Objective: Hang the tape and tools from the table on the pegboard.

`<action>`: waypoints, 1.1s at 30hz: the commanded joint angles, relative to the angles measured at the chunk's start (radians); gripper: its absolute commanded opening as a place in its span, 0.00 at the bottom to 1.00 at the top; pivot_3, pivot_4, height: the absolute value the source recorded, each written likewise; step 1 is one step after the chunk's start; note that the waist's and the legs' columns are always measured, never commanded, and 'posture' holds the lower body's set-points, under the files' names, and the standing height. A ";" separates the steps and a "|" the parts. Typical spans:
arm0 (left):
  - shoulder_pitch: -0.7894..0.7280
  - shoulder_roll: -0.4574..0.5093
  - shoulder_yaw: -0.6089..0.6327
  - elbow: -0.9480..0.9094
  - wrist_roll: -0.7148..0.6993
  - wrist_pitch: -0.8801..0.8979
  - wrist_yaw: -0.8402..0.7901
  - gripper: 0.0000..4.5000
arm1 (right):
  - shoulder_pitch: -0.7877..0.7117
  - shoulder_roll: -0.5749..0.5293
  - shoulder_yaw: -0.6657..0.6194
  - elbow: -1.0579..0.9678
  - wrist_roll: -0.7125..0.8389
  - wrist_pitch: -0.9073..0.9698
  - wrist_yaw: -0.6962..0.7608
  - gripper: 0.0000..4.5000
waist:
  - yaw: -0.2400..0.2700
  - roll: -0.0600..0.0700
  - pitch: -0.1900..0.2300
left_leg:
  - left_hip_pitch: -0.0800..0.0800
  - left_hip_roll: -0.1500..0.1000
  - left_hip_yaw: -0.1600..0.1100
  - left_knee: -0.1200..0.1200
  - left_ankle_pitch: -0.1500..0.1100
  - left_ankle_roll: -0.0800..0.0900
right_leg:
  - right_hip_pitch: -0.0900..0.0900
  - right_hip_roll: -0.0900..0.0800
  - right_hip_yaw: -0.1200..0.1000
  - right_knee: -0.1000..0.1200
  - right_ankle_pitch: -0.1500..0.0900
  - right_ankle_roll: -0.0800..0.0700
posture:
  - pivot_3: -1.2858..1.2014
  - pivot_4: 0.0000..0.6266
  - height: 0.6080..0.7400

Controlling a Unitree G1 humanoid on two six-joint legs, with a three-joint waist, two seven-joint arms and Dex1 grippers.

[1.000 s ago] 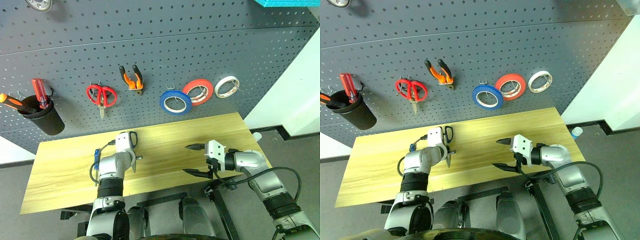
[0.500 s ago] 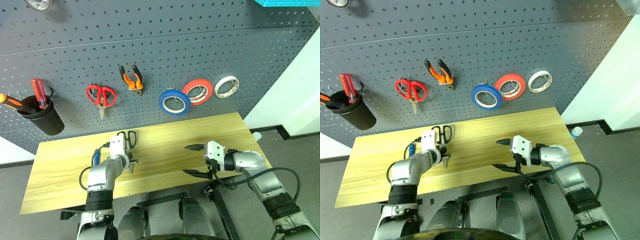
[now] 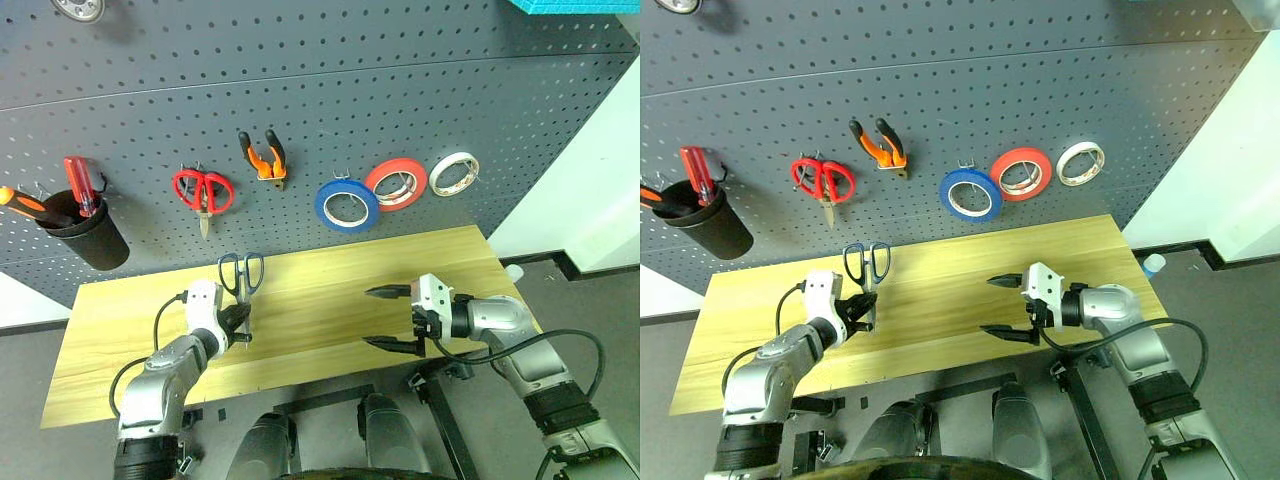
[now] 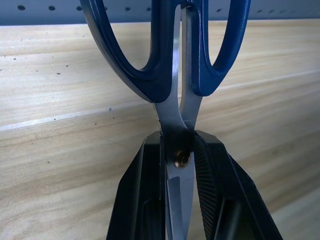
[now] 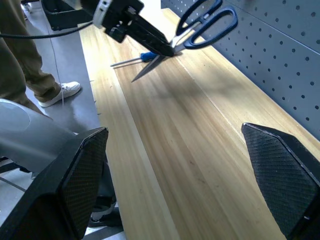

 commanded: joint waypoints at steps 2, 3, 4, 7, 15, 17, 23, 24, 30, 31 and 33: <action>0.039 0.022 0.060 -0.035 -0.065 -0.175 -0.103 0.12 | -0.018 0.000 -0.020 -0.008 0.005 -0.020 0.008 1.00 | 0.000 0.000 0.000 | 0.000 0.000 0.000 0.000 0.000 0.000 | 0.000 0.000 0.000 0.000 0.000 0.000 | 0.46 0.20 0.98; 0.048 0.023 0.071 -0.028 -0.078 -0.198 -0.117 0.12 | -0.019 0.001 -0.020 -0.006 0.003 -0.023 0.008 1.00 | 0.000 0.000 0.000 | 0.000 0.000 0.000 0.000 0.000 0.000 | 0.000 0.000 0.000 0.000 0.000 0.000 | 0.46 0.20 0.98; 0.057 0.021 0.087 -0.027 -0.100 -0.222 -0.135 0.12 | -0.020 0.001 -0.019 -0.004 0.001 -0.027 0.008 1.00 | 0.000 0.000 0.000 | 0.000 0.000 0.000 0.000 0.000 0.000 | 0.000 0.000 0.000 0.000 0.000 0.000 | 0.46 0.20 0.98; 0.075 0.012 0.133 -0.040 -0.170 -0.270 -0.171 0.12 | -0.023 0.003 -0.018 0.000 -0.004 -0.035 0.007 1.00 | 0.000 0.000 0.000 | 0.000 0.000 0.000 0.000 0.000 0.000 | 0.000 0.000 0.000 0.000 0.000 0.000 | 0.46 0.20 0.98; 0.100 0.030 0.187 -0.048 -0.242 -0.406 -0.255 0.12 | -0.039 0.005 -0.023 -0.102 0.061 0.012 0.033 1.00 | 0.000 0.000 0.000 | 0.000 0.000 0.000 0.000 0.000 0.000 | 0.000 0.000 0.000 0.000 0.000 -0.001 | 0.46 0.19 0.98; 0.091 0.035 0.200 -0.039 -0.262 -0.423 -0.262 0.12 | -0.053 0.016 -0.034 -0.144 0.098 0.041 0.027 1.00 | 0.000 0.000 0.000 | 0.000 0.000 0.000 0.000 0.000 0.000 | 0.000 0.000 0.000 0.000 0.000 -0.001 | 0.46 0.18 0.98; 0.068 0.051 0.219 -0.010 -0.312 -0.444 -0.285 0.12 | -0.113 0.040 -0.080 -0.315 0.262 0.204 -0.017 1.00 | 0.001 0.000 0.000 | 0.000 0.000 0.000 0.000 0.000 0.001 | 0.000 0.000 0.000 -0.001 0.000 0.000 | 0.46 0.18 0.98; 0.063 0.053 0.222 -0.009 -0.323 -0.443 -0.286 0.12 | -0.120 0.039 -0.085 -0.337 0.280 0.227 -0.025 1.00 | 0.001 0.000 0.000 | -0.001 0.000 0.000 0.000 -0.001 0.001 | 0.000 0.000 0.000 -0.001 0.000 0.000 | 0.46 0.18 0.98; 0.020 0.061 0.250 -0.005 -0.398 -0.435 -0.287 0.12 | -0.169 0.054 -0.105 -0.410 0.349 0.311 -0.076 1.00 | 0.002 0.000 0.000 | -0.001 0.000 0.000 0.000 -0.001 0.002 | 0.000 0.000 0.000 -0.004 0.000 -0.001 | 0.46 0.17 0.98; 0.012 0.064 0.254 -0.002 -0.409 -0.429 -0.286 0.12 | -0.174 0.055 -0.106 -0.415 0.351 0.315 -0.079 1.00 | 0.002 0.000 0.000 | -0.001 0.000 0.000 0.000 -0.001 0.002 | 0.000 0.000 0.000 -0.004 0.000 -0.001 | 0.46 0.17 0.98; -0.006 0.073 0.260 0.004 -0.419 -0.423 -0.284 0.12 | -0.180 0.055 -0.103 -0.420 0.348 0.318 -0.081 1.00 | 0.002 0.000 0.000 | -0.001 0.000 0.000 0.000 -0.001 0.002 | 0.000 0.000 0.000 -0.004 0.000 -0.001 | 0.46 0.17 0.98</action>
